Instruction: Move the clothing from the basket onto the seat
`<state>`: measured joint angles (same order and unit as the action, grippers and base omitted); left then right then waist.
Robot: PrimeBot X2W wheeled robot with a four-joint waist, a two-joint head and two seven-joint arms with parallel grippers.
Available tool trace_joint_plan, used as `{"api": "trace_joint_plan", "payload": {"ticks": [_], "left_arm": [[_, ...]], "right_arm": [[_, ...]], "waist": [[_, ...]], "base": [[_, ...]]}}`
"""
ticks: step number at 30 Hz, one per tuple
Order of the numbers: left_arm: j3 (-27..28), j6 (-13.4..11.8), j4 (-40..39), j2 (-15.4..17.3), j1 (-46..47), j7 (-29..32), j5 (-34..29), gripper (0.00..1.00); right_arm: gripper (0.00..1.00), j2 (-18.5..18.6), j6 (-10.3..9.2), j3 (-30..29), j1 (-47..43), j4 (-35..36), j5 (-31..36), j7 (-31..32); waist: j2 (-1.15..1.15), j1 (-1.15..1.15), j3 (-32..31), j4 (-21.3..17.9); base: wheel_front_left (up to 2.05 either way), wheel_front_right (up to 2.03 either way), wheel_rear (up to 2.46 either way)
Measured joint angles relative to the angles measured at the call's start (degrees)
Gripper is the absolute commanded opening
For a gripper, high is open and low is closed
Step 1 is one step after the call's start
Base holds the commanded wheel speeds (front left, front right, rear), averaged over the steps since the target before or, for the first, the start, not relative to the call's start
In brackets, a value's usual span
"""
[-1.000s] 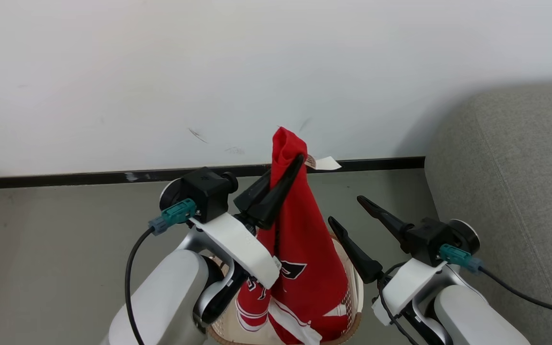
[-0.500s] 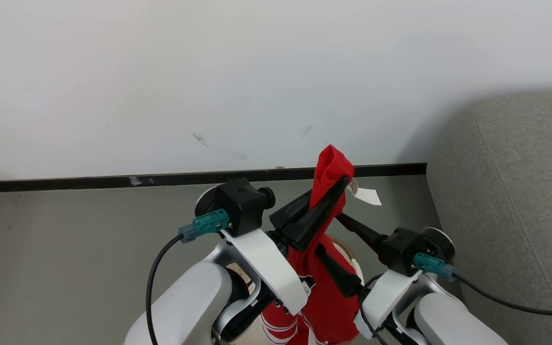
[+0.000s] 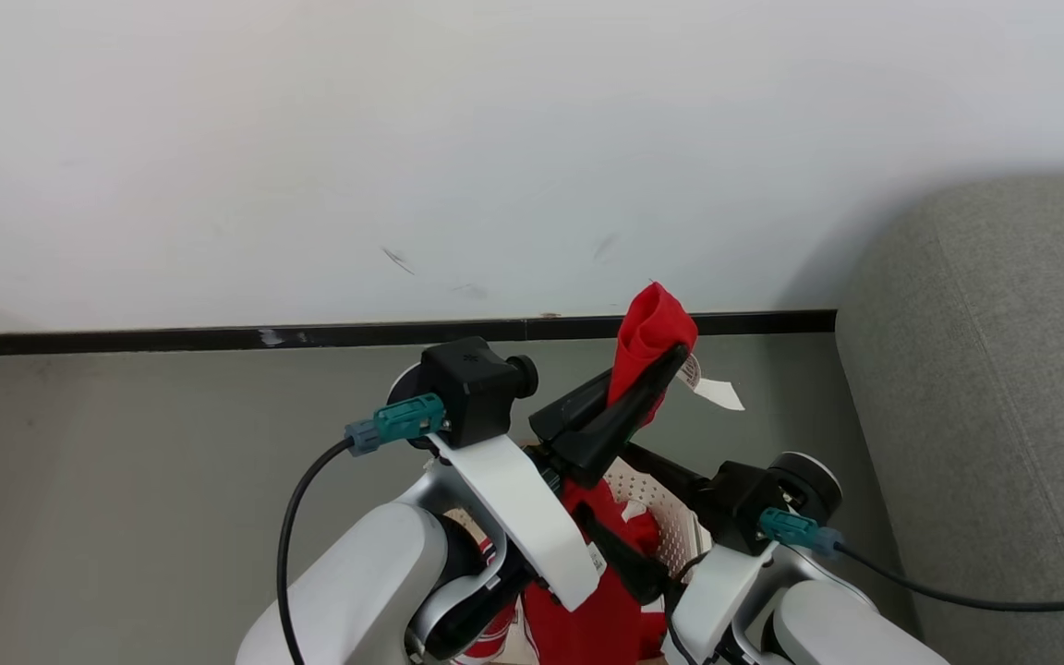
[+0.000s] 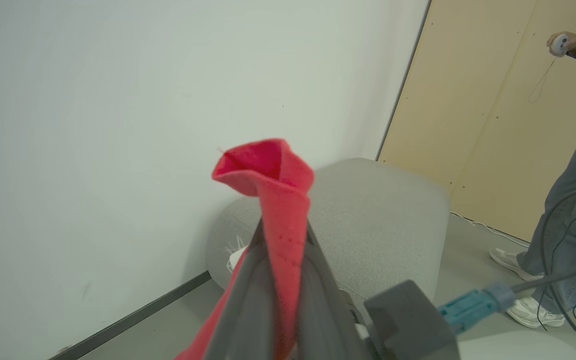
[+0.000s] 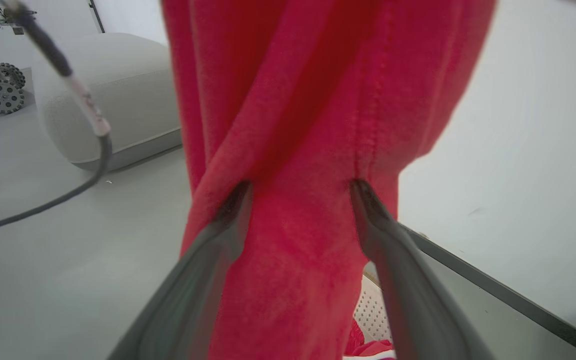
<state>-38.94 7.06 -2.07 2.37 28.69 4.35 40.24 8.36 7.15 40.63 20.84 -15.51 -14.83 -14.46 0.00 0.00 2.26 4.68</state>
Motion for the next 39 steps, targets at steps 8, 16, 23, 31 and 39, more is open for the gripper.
{"api": "trace_joint_plan", "payload": {"ticks": [8, 16, 23, 31, 39], "left_arm": [[0.27, 0.0, -0.15, 0.01, 0.36, 0.14, 1.15, 0.0], [-1.96, 0.0, -0.71, 0.18, 0.41, 2.46, 4.37, 0.0], [-5.53, 0.0, -2.48, 0.43, 0.66, 4.17, 8.75, 0.0], [-5.95, 0.0, -3.83, 0.94, 0.7, 4.25, 12.98, 0.0], [-4.74, 0.1, -3.97, 2.22, 0.69, 4.23, 13.97, 0.0]], "right_arm": [[1.0, 0.02, -0.01, 0.71, 0.81, -0.15, -0.45, 0.0], [1.0, 1.18, 0.0, 4.32, 2.93, -0.25, -0.43, 0.0], [1.0, 2.94, 0.0, 7.7, 4.41, -0.8, -0.52, 0.0], [0.0, 3.46, 0.0, 9.2, 4.69, -1.25, -2.44, 0.0], [0.0, 3.68, 0.0, 9.71, 4.91, -1.36, -5.11, 0.0]], "waist": [[0.0, 0.0, 0.89, 0.48], [0.0, 0.0, 0.62, 0.32], [0.0, 0.0, 0.13, 0.25], [0.0, 0.0, -0.62, 0.37], [0.0, 0.0, -0.93, 0.47]], "base": [[0.0, 0.0, 0.0], [0.0, 0.0, 0.0], [0.0, 0.0, 0.0], [0.0, 0.0, 0.0], [0.0, 0.0, 0.0]]}}
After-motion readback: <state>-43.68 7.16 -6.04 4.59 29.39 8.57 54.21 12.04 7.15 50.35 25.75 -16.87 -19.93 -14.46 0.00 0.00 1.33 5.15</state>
